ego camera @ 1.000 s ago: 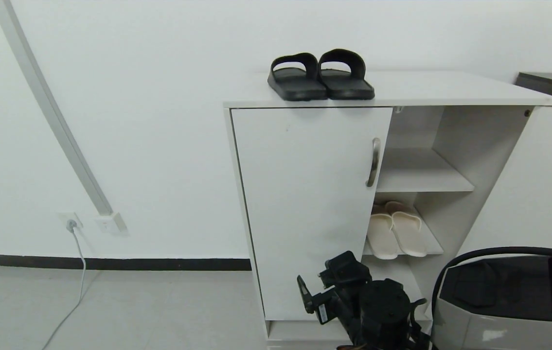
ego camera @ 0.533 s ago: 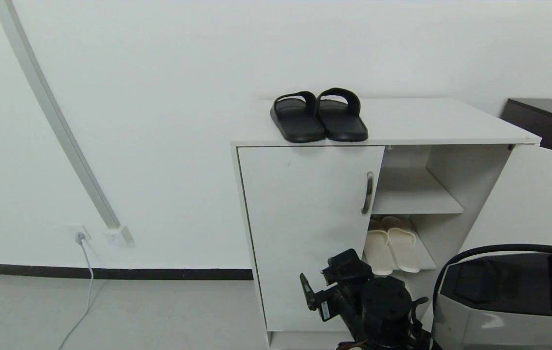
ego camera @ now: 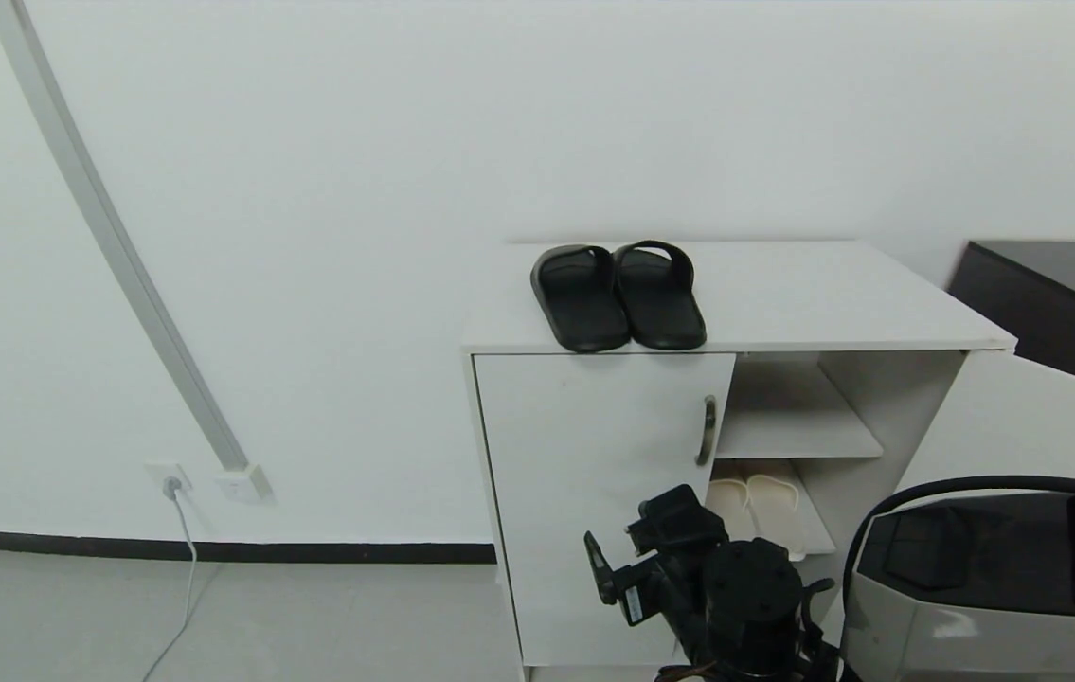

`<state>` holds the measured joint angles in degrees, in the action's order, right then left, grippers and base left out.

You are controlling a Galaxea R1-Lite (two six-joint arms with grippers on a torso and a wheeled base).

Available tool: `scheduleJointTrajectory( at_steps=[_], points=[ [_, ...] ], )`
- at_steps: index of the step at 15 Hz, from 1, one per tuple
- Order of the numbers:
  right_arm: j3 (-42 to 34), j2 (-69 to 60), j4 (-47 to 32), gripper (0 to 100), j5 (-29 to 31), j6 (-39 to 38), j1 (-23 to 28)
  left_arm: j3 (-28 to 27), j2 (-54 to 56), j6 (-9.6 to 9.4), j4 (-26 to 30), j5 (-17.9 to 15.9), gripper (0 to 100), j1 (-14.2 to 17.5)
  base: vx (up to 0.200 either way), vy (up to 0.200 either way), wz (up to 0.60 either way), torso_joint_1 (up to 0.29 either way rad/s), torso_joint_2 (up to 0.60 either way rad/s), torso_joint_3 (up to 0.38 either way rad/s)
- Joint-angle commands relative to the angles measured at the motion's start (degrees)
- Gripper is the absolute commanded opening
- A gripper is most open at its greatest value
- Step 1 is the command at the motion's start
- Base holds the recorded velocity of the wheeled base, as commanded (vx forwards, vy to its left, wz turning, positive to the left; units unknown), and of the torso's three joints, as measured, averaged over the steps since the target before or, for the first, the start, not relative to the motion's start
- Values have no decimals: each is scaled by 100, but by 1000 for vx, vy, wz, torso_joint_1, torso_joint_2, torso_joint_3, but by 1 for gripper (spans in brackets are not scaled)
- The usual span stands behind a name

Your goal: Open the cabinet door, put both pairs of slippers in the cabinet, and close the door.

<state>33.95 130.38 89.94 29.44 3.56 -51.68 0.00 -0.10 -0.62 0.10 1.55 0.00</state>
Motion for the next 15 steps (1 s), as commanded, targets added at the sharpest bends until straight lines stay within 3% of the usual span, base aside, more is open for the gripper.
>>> scheduleJointTrajectory(
  at_steps=[1,10,15],
  points=[
    [-3,23,6,100,0,4,0,0,1,1,-1,3,0,0,0,0,0,203,-515,-315],
    [-11,23,6,100,-35,-4,26,0,1,-26,-1,21,0,0,0,0,0,233,-549,-318],
    [349,-382,6,100,-88,207,96,0,1,-43,-1,-5,0,0,0,0,0,69,-153,-85]
  ],
)
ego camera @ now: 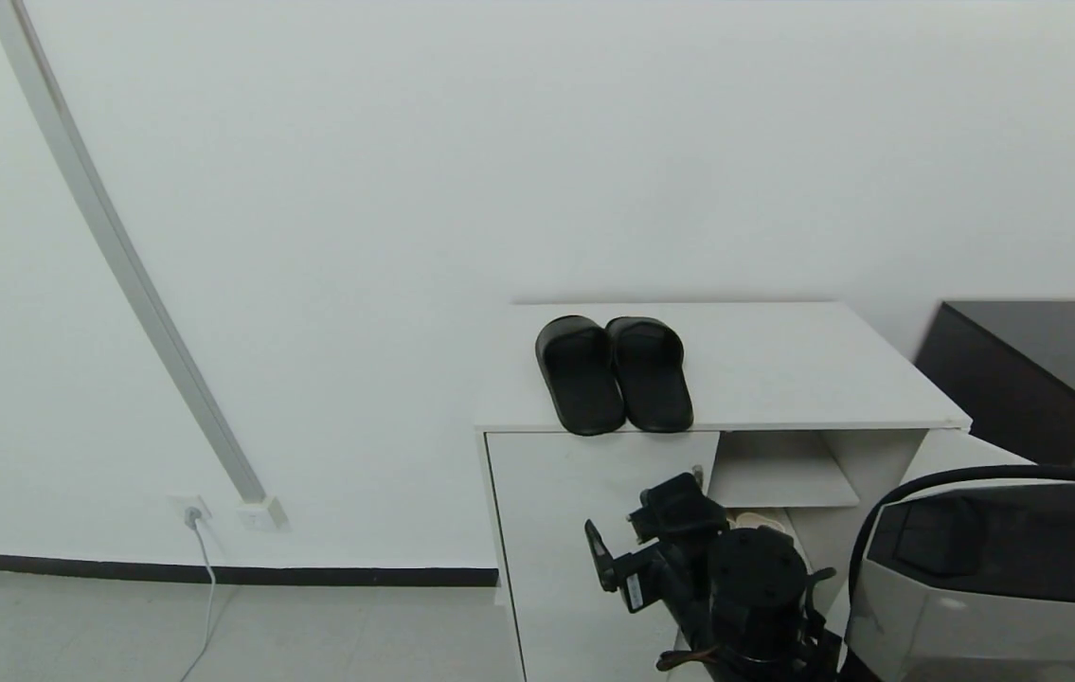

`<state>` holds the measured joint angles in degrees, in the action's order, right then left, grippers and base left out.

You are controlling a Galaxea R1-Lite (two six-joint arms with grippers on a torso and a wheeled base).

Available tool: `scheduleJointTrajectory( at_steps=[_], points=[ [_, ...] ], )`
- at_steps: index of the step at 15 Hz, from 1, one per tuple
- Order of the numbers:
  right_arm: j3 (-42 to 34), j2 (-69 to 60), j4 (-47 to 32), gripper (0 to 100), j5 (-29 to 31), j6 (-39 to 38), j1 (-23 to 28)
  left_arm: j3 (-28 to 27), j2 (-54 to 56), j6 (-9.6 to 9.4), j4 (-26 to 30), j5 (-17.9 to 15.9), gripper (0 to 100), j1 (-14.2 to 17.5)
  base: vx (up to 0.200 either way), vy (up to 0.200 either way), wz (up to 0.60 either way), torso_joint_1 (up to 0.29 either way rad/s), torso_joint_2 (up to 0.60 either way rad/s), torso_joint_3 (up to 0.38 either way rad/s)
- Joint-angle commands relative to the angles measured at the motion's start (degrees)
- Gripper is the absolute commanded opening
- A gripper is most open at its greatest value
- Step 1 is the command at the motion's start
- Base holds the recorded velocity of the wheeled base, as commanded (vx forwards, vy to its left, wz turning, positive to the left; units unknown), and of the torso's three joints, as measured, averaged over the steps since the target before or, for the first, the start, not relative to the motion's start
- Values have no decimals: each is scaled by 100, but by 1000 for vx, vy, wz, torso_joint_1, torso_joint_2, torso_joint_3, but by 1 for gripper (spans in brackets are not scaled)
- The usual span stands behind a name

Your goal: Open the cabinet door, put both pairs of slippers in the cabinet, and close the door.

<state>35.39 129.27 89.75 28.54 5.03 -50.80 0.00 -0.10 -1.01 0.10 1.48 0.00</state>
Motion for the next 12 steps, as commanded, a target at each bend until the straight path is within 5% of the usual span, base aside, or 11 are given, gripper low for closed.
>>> scheduleJointTrajectory(
  at_steps=[1,4,7,12],
  points=[
    [407,-367,-177,100,29,85,52,0,1,5,-1,2,0,0,0,0,0,0,0,0],
    [1181,-921,-1891,100,38,-275,184,0,1,5,-1,-7,0,0,0,0,0,0,0,0],
    [2605,-1484,-4545,100,345,-1180,211,0,1,13,-1,2,0,0,0,0,0,0,0,0],
    [3615,-1404,-5740,100,679,-1549,281,0,1,13,-1,2,0,0,0,0,0,0,0,0]
  ],
)
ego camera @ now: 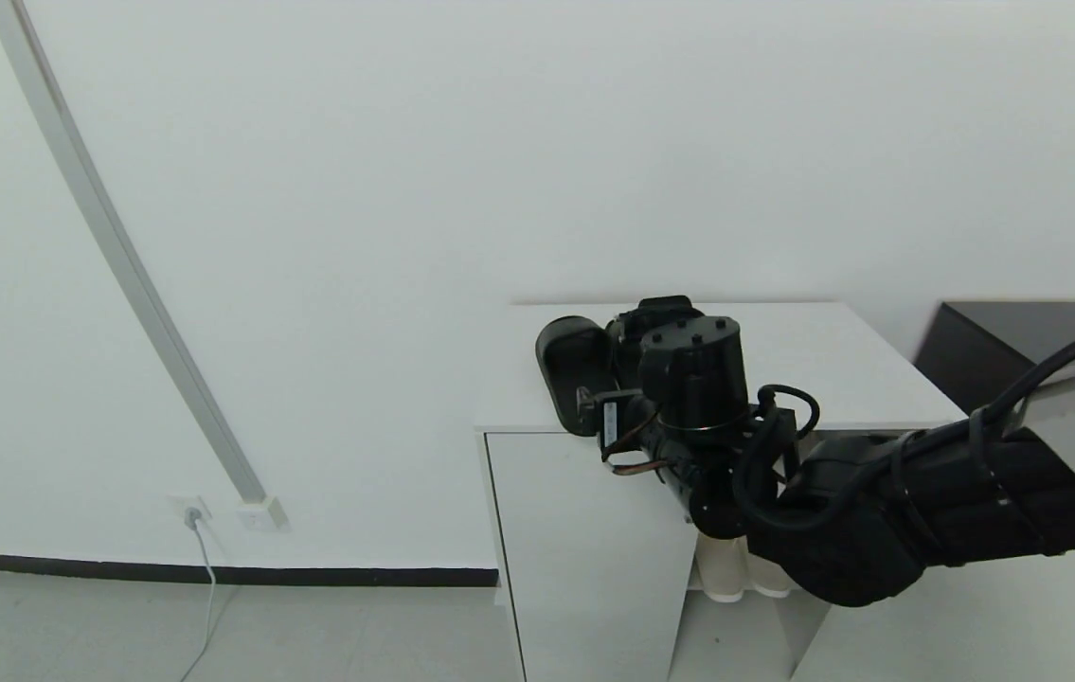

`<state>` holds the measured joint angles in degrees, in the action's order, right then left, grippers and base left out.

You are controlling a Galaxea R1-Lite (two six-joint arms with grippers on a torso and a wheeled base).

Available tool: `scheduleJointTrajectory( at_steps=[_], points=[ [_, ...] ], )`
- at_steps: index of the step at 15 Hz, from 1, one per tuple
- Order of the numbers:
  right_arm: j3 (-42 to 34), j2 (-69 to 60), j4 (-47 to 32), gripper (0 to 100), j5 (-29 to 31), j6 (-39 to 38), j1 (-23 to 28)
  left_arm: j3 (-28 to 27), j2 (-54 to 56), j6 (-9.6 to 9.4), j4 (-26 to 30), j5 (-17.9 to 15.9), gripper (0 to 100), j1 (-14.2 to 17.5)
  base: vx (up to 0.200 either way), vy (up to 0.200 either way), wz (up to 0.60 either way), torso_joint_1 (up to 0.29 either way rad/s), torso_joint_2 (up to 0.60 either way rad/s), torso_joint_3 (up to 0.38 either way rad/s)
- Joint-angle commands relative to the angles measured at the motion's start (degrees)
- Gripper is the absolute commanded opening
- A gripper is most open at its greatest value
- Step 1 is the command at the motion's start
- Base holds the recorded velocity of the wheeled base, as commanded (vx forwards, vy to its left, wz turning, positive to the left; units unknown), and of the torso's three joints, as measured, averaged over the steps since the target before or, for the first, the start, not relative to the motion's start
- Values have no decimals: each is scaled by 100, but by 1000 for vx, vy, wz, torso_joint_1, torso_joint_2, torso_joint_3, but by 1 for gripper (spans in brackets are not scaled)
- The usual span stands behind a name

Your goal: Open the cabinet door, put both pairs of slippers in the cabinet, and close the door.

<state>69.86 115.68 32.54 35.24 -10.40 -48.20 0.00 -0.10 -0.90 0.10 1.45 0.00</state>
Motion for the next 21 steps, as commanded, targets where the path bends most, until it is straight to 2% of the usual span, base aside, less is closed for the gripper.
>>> scheduleJointTrajectory(
  at_steps=[1,7,16,21],
  points=[
    [185,-10,-19,100,18,-6,39,0,1,2,-1,4,0,0,0,0,0,0,0,0],
    [150,254,7,100,26,-59,136,0,1,11,-1,-4,0,0,0,0,0,0,0,0],
    [-43,359,25,100,18,-155,153,0,1,11,-1,-4,0,0,200,0,0,5,1,2],
    [168,772,332,100,-132,-85,223,0,1,11,-1,22,0,0,0,0,0,0,0,0]
  ],
)
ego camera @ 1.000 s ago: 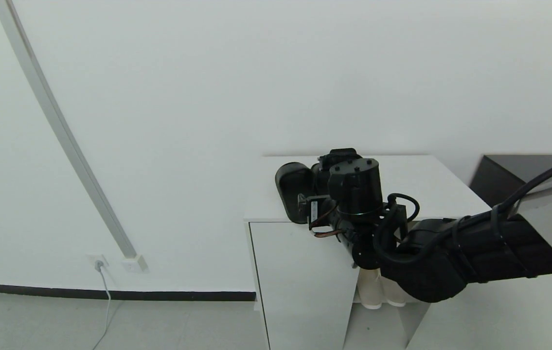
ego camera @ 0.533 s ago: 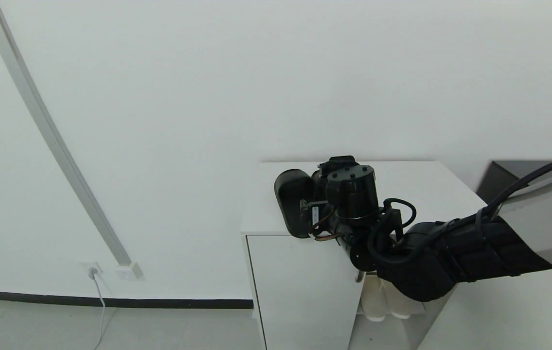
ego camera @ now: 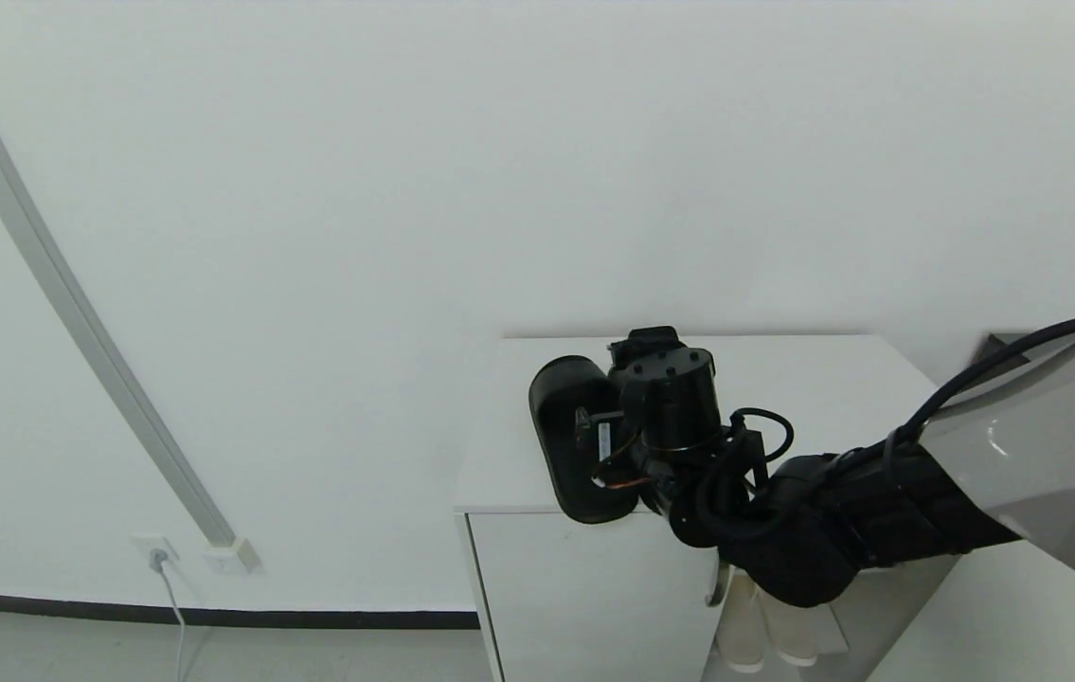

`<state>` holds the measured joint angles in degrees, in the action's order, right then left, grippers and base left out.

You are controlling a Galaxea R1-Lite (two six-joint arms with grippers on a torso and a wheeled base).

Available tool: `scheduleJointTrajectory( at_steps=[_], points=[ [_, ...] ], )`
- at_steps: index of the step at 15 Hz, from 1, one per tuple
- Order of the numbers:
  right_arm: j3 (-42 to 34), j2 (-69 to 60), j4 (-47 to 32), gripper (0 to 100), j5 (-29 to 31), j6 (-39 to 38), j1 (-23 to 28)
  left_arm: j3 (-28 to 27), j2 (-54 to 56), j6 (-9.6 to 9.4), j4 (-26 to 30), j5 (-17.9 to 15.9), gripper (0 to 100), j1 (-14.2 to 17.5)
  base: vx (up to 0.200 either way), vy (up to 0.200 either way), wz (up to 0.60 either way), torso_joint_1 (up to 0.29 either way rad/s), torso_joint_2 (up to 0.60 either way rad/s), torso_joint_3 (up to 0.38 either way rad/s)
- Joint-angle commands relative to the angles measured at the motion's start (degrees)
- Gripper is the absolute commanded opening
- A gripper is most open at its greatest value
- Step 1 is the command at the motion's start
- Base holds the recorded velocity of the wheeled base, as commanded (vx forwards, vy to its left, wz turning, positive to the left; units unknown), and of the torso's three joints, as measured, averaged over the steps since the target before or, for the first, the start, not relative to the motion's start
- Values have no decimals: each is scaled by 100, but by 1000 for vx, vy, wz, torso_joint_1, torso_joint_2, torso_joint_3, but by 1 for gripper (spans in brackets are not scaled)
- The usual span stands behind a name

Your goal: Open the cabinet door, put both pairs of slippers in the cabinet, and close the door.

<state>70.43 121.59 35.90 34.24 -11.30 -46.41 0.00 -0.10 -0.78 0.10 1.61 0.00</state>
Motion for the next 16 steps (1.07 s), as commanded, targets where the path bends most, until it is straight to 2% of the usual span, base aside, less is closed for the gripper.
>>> scheduleJointTrajectory(
  at_steps=[1,8,11,12,16],
  points=[
    [235,278,-13,100,-93,5,97,0,1,-1,-1,6,0,0,0,0,0,0,0,0],
    [1105,866,-48,100,-128,234,343,0,1,8,-1,15,0,0,0,0,0,0,0,0],
    [1254,972,-48,100,-172,251,352,0,1,8,-1,15,0,0,0,0,0,0,0,0],
    [1290,972,-57,0,-190,251,352,0,1,8,-1,15,0,0,0,0,0,0,0,0],
    [1316,981,-101,0,-190,260,343,0,1,8,-1,15,0,0,0,0,0,0,0,0]
  ],
)
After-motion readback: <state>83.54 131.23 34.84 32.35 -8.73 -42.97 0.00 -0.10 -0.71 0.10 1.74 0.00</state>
